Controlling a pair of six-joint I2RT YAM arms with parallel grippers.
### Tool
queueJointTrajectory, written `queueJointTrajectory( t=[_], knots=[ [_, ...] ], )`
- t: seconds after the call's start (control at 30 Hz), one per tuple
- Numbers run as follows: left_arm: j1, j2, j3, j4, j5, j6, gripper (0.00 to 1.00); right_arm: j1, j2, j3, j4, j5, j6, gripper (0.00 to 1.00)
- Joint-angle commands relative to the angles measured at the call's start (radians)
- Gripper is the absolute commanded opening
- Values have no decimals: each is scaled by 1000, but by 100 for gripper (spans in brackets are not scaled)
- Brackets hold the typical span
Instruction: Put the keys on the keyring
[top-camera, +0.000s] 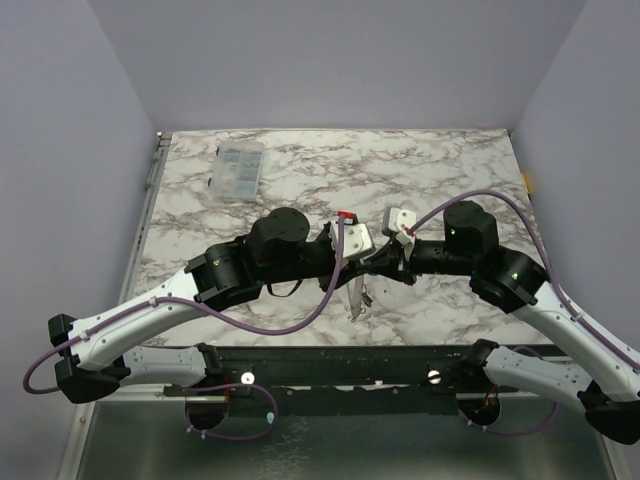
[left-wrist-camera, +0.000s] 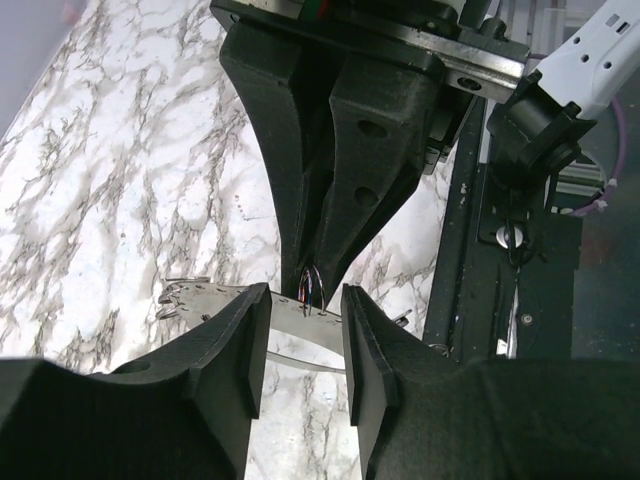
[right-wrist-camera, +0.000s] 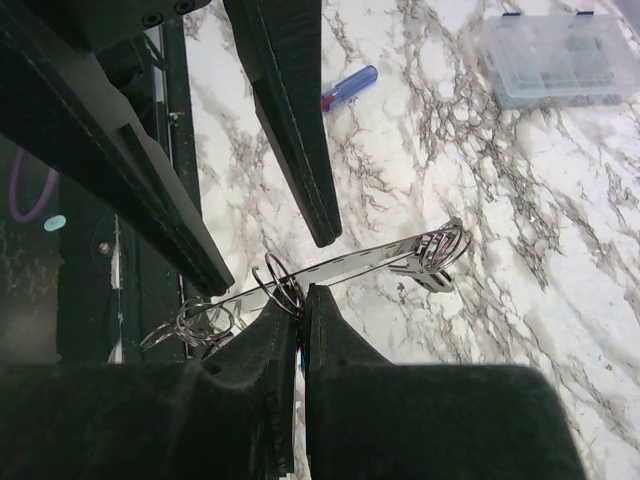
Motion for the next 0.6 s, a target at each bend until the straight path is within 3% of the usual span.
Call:
queueJointTrajectory(
  t=[0.0,0.27,0.43,0.57],
  knots=[
    [-4,-3,-3,40,35,-1,38,8,-4,35,23,-30,9,1],
    [-4,18,-4,62,47,-8,34,8,-19,32,28,-53,12,1],
    [-3,20,-15,62,20,-13,38,8,-28,30,28,-54,10,1],
    [-5,11,-25,60,7,-15,34,8,-32,34,23,-51,9,1]
  ],
)
